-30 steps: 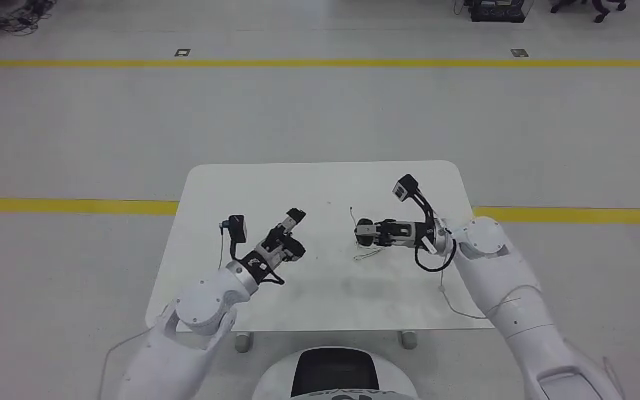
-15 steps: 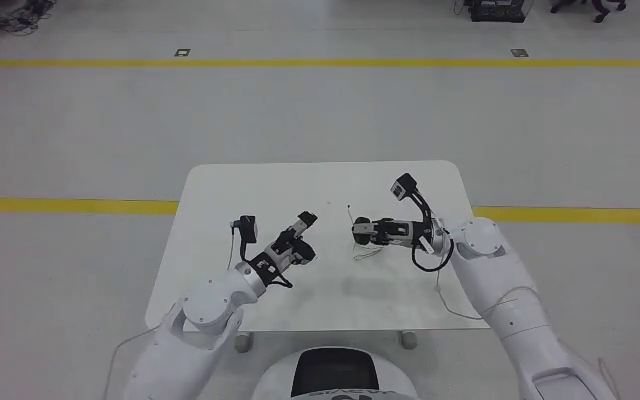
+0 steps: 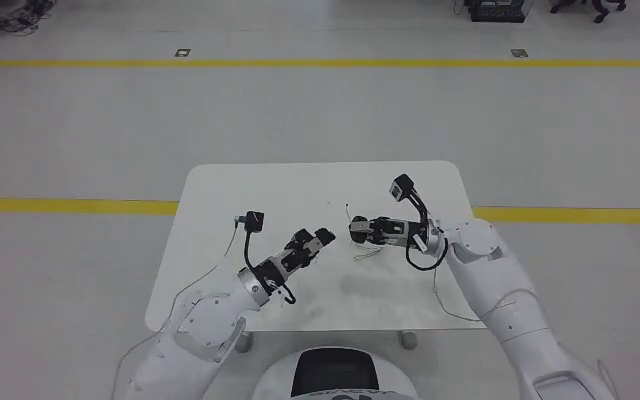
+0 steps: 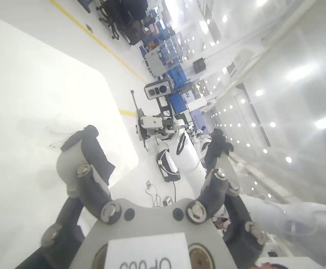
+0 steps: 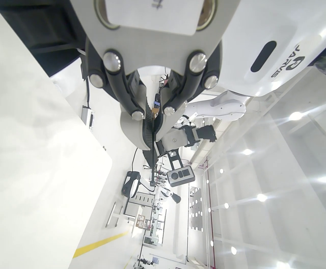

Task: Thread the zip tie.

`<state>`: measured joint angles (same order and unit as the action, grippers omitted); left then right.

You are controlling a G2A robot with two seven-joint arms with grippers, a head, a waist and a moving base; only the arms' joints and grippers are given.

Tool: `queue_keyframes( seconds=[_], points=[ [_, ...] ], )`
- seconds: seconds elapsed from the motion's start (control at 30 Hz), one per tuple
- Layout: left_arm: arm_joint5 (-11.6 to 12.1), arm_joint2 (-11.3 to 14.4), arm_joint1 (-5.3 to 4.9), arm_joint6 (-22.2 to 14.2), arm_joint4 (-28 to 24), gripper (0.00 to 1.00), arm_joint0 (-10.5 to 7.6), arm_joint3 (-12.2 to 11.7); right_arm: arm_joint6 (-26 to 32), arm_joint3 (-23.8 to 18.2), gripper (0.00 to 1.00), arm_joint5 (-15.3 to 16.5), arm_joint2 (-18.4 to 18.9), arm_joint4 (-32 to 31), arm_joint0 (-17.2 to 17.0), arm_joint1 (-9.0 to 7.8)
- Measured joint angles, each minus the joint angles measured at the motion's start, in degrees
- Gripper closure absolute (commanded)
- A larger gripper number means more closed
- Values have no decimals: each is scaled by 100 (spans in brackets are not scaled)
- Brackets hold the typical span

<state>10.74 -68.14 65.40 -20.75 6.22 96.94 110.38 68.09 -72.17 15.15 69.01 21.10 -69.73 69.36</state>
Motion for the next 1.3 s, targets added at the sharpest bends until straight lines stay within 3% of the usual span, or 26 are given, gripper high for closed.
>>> queue_keyframes(
  seconds=[0.17, 0.3, 0.53, 0.93, 1.13, 1.3],
  points=[
    [-79, 5, 0, 32, 27, 0, -18, -15, 0, -2, 100, 2, 1, -2, -2, 0],
    [-31, 147, -7, 157, 648, 0, -69, -10, -212, -145, 100, -62, -37, -70, -78, -6],
    [113, 384, -31, 627, 2260, 0, -144, -101, -273, -132, 100, -74, -44, -20, -124, -38],
    [527, 593, -77, 1255, 3840, 0, -168, -182, -307, -25, 100, -29, -108, 68, -85, -68],
    [567, 671, -93, 1487, 4323, 0, -156, -223, -318, -5, 100, -30, -147, 94, -62, -82],
    [329, 712, -73, 1350, 3835, 0, -143, -284, -306, -1, 100, 46, -182, 92, -44, -92]
  ],
)
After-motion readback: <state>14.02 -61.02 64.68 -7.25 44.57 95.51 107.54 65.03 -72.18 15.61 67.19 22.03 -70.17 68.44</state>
